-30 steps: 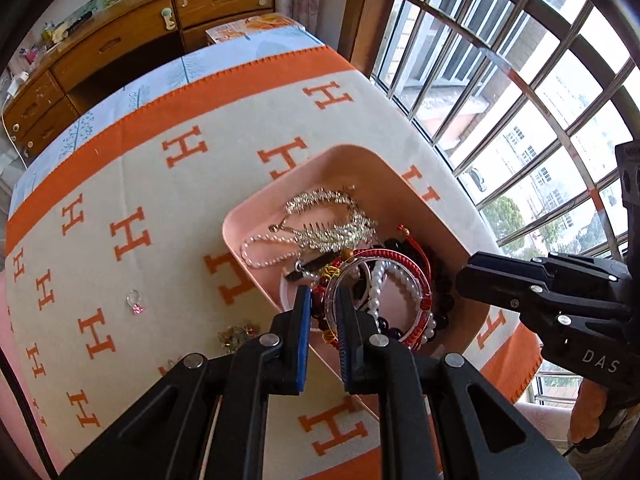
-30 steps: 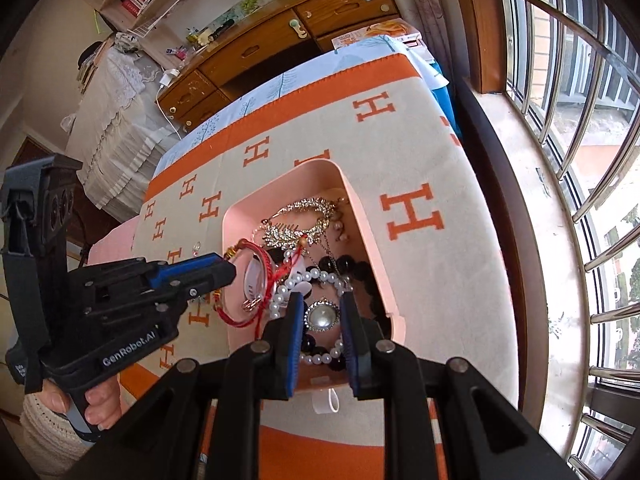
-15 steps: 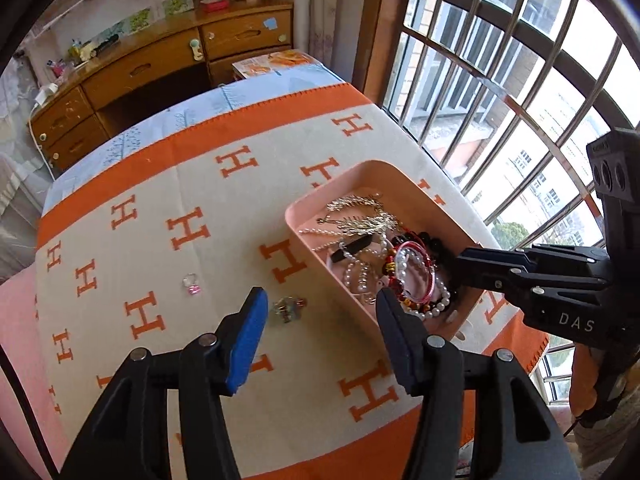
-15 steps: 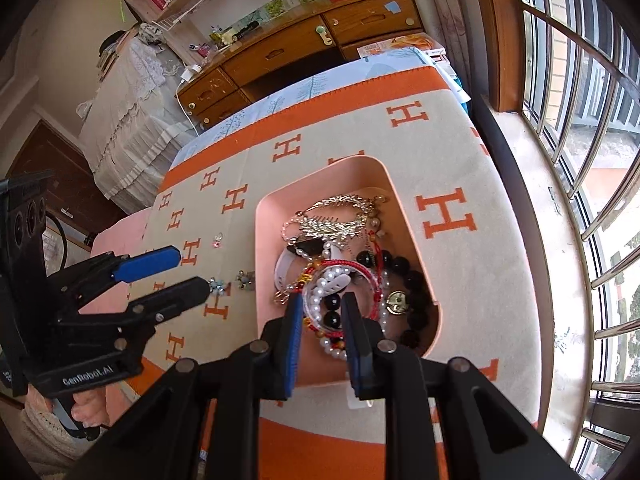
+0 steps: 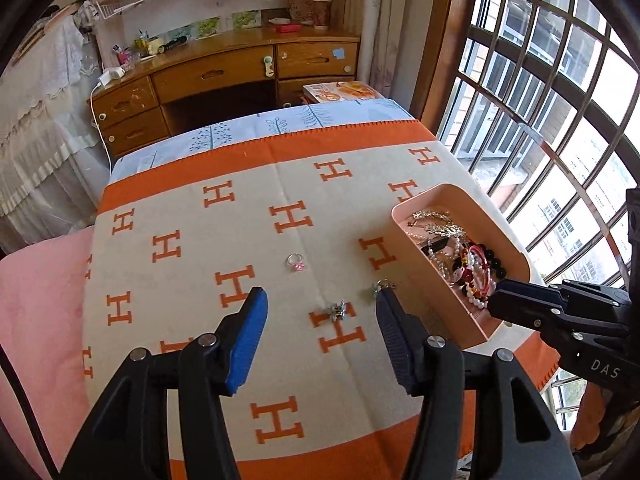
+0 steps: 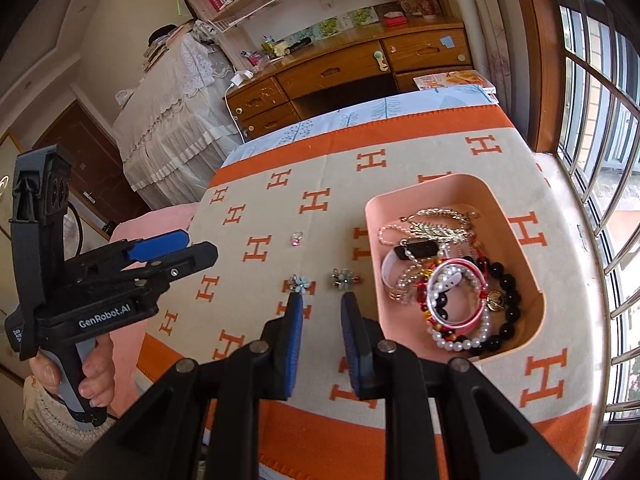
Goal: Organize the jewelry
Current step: 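Grasp a blue flower brooch with the left tool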
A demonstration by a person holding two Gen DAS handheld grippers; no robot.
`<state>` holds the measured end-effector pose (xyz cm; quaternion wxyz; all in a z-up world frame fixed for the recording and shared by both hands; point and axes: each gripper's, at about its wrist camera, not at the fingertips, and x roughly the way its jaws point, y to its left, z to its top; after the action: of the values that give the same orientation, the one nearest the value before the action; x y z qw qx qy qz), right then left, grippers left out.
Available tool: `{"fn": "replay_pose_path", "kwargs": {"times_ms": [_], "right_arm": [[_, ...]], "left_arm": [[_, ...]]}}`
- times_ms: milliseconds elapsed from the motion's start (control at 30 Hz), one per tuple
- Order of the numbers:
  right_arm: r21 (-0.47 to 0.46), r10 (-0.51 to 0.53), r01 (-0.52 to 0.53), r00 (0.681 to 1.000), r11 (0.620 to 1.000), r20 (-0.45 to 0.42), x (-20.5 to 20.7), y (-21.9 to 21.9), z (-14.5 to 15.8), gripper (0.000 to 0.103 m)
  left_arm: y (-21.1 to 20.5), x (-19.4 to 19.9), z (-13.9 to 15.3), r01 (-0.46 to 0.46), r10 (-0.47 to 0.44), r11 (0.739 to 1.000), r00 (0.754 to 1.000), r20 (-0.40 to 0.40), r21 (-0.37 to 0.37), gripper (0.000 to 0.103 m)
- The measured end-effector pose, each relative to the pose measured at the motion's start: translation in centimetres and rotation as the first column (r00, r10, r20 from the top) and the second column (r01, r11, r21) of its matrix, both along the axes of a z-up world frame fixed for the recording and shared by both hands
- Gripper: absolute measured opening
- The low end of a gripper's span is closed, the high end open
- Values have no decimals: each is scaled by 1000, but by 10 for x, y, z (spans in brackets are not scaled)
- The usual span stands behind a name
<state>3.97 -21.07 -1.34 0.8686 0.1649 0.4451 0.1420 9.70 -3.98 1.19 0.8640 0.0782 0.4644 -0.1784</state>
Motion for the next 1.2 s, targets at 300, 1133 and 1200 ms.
{"fn": "replay_pose_path", "kwargs": {"times_ms": [300,1133,1200], "right_arm": [[-41,-27,29,999,999,45,-2,35,-39,20],[-85,-69,68,998,994,-11,8,54,-83,20],[-94,-77,76,997,993,-14,10,55,-83,20]], "left_arm": [[-1,-9,-64,112,-113,993,993,32,41,55],[-35,33,-123,416,-422,904,905,48,103,18],[-31,32,-122,382,-386,919,922,38,96,18]]}}
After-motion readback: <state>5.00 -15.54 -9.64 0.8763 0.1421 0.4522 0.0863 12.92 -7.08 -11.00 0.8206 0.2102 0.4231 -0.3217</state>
